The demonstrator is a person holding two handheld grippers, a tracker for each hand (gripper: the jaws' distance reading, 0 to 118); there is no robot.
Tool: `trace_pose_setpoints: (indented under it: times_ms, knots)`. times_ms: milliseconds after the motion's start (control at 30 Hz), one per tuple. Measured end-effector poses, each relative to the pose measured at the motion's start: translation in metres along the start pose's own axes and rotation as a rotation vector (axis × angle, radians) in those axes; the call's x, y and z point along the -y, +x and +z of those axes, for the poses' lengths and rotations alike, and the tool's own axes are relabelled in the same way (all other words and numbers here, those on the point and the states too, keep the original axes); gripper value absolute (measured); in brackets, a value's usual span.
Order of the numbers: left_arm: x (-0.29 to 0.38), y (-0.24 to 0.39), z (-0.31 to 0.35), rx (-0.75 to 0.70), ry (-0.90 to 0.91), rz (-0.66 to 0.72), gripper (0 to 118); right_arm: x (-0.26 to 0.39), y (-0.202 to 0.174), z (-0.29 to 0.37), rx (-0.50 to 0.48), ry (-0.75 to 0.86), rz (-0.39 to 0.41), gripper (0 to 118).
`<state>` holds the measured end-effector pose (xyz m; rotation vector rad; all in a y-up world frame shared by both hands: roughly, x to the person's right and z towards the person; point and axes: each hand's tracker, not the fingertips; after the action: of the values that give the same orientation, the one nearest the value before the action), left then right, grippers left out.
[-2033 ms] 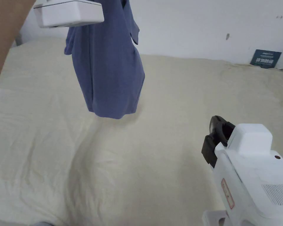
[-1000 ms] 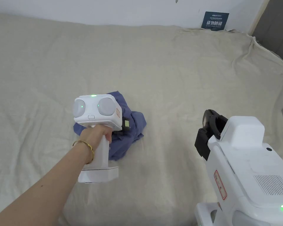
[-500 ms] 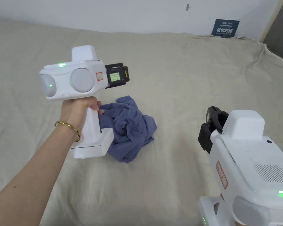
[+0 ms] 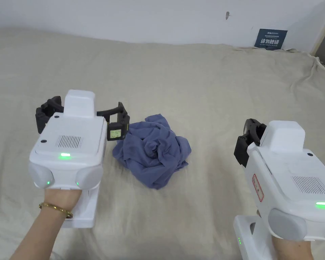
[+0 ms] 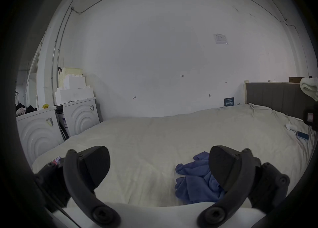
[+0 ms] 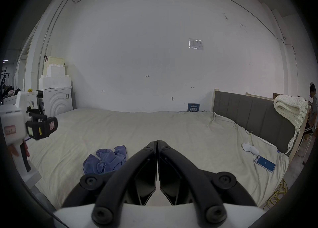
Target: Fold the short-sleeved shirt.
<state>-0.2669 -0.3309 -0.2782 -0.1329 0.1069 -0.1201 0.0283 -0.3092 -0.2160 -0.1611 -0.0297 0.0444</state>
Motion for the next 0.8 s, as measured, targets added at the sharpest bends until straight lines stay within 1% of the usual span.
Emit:
trace_pose_setpoints:
  times_ms: [33, 67, 100, 167, 200, 233, 267, 367, 400, 567, 800]
  knots:
    - [0.004, 0.000, 0.003, 0.000, 0.000, 0.000, 93, 0.001, 0.000, -0.001, 0.001, -0.002, 0.001, 0]
    - [0.008, 0.000, 0.005, 0.001, -0.001, 0.000, 76, 0.003, 0.000, -0.002, 0.001, -0.003, 0.000, 0]
    - [0.011, 0.000, 0.006, 0.003, -0.005, -0.002, 66, 0.005, 0.000, -0.004, 0.002, -0.007, -0.001, 0]
    - [0.017, 0.000, 0.007, 0.005, -0.020, 0.006, 49, 0.008, 0.000, -0.005, 0.002, -0.013, -0.006, 0]
    - [0.019, -0.001, 0.008, 0.009, -0.032, 0.022, 43, 0.010, 0.000, -0.005, 0.000, -0.016, -0.007, 0]
    - [0.020, -0.001, 0.008, 0.016, -0.046, 0.041, 40, 0.011, 0.000, -0.005, 0.001, -0.016, -0.008, 0]
    - [0.022, -0.002, 0.009, 0.026, -0.049, 0.055, 40, 0.012, -0.001, -0.004, 0.002, -0.017, -0.009, 0]
    - [0.025, 0.000, 0.012, 0.013, -0.047, 0.047, 6, 0.017, -0.001, -0.005, 0.002, -0.023, -0.011, 0]
    - [0.026, 0.000, 0.014, 0.016, -0.045, 0.046, 0, 0.019, -0.001, -0.005, 0.002, -0.024, -0.012, 0]
    - [0.032, 0.000, 0.022, 0.026, -0.053, 0.054, 0, 0.023, 0.000, -0.006, 0.000, -0.030, -0.020, 0]
    - [0.038, 0.001, 0.026, 0.025, -0.076, 0.087, 0, 0.023, -0.003, 0.001, -0.014, -0.034, -0.011, 0]
